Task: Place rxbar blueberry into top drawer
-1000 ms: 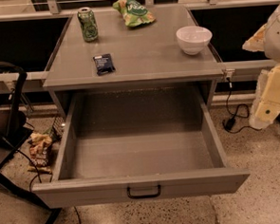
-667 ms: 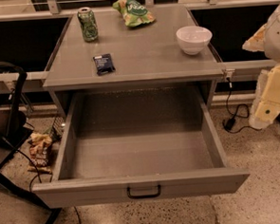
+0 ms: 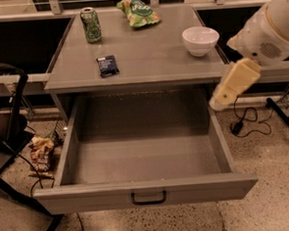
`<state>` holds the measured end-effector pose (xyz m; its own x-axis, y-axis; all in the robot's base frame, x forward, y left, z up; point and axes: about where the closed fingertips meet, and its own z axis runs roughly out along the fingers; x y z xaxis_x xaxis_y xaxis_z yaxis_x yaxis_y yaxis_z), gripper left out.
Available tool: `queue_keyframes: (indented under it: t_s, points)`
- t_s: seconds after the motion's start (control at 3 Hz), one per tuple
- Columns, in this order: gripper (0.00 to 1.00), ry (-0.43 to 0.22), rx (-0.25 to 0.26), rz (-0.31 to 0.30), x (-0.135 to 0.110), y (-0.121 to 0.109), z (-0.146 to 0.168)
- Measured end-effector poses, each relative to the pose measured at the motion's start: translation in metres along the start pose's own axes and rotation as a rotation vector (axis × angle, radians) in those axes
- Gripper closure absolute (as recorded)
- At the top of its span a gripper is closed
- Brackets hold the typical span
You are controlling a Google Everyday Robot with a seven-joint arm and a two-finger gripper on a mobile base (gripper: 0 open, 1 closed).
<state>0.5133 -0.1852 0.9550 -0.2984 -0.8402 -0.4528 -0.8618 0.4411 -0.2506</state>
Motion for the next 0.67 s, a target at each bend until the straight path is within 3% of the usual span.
queue_keyframes:
  t_s: [0.33,0.67]
  points:
    - [0.00,-0.046,0.062,0.141,-0.049,-0.036,0.033]
    - [0.00,0.004,0.118,0.222,-0.072,-0.051,0.063]
